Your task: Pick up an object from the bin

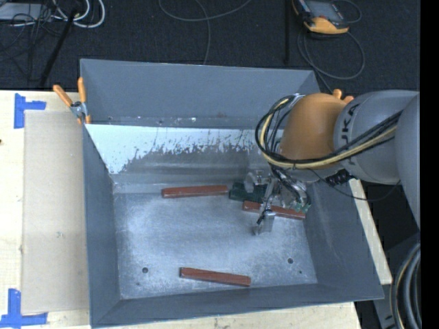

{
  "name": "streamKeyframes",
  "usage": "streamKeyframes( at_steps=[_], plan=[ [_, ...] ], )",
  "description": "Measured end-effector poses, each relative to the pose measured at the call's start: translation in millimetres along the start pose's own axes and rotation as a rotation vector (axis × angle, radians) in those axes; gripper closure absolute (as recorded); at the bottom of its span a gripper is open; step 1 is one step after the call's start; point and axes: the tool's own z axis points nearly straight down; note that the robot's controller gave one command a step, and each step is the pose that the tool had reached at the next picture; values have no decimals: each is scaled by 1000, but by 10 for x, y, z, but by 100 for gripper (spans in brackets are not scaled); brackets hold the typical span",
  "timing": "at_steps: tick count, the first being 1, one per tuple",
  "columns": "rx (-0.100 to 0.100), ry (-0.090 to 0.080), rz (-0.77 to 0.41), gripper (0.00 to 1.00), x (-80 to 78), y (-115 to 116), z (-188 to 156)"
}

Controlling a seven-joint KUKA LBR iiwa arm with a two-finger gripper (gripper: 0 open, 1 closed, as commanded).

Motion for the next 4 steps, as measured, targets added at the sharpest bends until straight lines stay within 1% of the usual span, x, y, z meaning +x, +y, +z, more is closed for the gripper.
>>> streamKeyframes(
  at_steps=[1,2,3,4],
  plan=[
    [1,1,-87,0,-7,-466,-57],
    [-2,2,31,0,-65,128,-38],
    [-1,-7,33,100,-91,108,-79],
    [2,-5,30,100,154,-930,-1317]
  ],
)
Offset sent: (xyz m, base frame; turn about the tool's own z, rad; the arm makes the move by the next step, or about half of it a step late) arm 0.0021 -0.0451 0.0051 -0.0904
